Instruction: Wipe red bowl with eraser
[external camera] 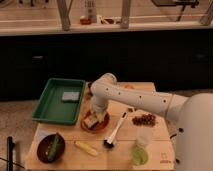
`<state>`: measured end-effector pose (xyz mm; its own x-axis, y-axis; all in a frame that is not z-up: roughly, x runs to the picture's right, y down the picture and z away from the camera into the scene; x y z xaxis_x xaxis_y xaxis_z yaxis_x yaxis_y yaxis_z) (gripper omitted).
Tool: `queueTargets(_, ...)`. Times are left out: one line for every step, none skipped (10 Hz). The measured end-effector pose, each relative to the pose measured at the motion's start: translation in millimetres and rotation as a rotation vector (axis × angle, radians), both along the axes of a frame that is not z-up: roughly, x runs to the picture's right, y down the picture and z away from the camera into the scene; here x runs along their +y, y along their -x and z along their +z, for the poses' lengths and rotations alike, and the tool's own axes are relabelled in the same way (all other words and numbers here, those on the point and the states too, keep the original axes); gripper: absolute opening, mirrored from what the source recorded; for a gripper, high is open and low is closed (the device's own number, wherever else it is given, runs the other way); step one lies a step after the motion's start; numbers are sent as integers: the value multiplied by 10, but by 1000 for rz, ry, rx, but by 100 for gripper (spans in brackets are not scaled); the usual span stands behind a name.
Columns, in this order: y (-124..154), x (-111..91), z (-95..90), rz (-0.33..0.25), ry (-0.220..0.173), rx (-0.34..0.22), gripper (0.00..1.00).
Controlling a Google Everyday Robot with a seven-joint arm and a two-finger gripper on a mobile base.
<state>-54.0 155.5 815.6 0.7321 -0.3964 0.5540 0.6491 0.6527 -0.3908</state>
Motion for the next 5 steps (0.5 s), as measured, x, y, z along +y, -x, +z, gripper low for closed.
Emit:
queueTargets(8, 23, 18, -11, 9, 1, 0)
queueTargets(6, 35, 28, -18, 15, 2, 0)
queueTargets(21, 40, 30, -22, 17, -1, 0)
queueTargets(23, 38, 30, -22, 16, -2, 0)
queueTargets(12, 37, 31, -21, 16, 0, 0)
